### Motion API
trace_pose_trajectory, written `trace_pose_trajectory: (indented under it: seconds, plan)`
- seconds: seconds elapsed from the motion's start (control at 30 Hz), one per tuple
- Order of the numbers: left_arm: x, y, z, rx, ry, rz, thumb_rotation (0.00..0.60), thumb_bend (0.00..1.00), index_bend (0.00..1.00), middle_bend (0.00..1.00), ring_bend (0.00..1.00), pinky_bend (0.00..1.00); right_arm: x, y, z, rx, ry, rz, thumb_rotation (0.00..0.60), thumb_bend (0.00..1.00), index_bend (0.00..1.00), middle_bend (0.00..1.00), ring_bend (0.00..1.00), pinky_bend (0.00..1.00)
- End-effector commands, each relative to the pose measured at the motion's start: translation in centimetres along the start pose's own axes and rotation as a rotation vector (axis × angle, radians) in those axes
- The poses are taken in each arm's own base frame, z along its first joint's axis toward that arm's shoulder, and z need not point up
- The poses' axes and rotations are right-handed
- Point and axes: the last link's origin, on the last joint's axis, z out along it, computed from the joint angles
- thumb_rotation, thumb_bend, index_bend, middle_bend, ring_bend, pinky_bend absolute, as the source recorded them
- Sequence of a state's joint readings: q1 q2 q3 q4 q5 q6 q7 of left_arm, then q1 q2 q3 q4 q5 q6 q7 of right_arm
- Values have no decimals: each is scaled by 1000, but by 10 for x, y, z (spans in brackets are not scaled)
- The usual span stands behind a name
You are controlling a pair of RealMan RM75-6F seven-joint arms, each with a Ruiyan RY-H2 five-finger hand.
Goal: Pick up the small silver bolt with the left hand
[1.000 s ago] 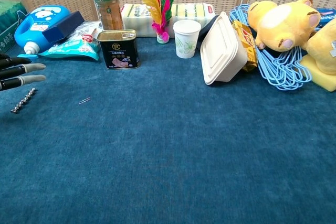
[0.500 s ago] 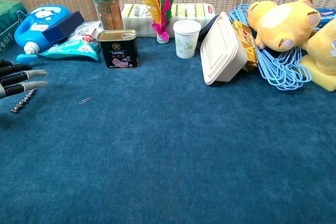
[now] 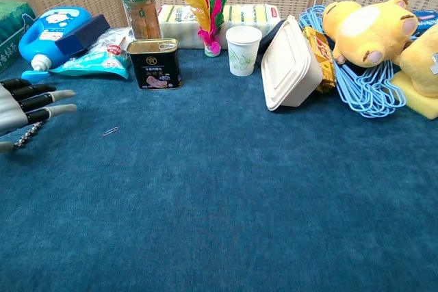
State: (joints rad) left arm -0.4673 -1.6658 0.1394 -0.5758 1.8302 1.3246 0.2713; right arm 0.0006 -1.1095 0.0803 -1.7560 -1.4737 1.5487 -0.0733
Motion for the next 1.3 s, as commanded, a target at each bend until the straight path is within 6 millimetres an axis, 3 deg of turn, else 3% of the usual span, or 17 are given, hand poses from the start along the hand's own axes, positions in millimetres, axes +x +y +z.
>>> trace_pose_trajectory:
  seconds: [0.03,0.5,0.83,1.03,1.2,1.3]
  plan:
    - [5,0,5,9,13,-6,600,397,10,0,108,219,0,0,0,0,-1,0,600,0,0,0,0,0]
    - [22,17,23,9,36,-47,600,397,10,0,123,219,0,0,0,0,-3,1,600,0,0,0,0,0]
    - [34,15,33,55,53,-126,600,398,10,0,132,219,-1,0,0,-2,-5,-2,600,0,0,0,0,0]
    - [40,0,24,88,49,-193,600,398,28,0,116,219,-2,1,1,-3,-8,0,600,0,0,0,0,0]
    - [40,-20,4,193,-28,-345,600,394,131,0,80,201,-1,0,0,0,-8,1,600,0,0,0,0,0]
    - [29,-42,-7,338,-110,-446,600,389,275,0,52,181,-3,-2,-1,11,-21,-1,600,0,0,0,0,0]
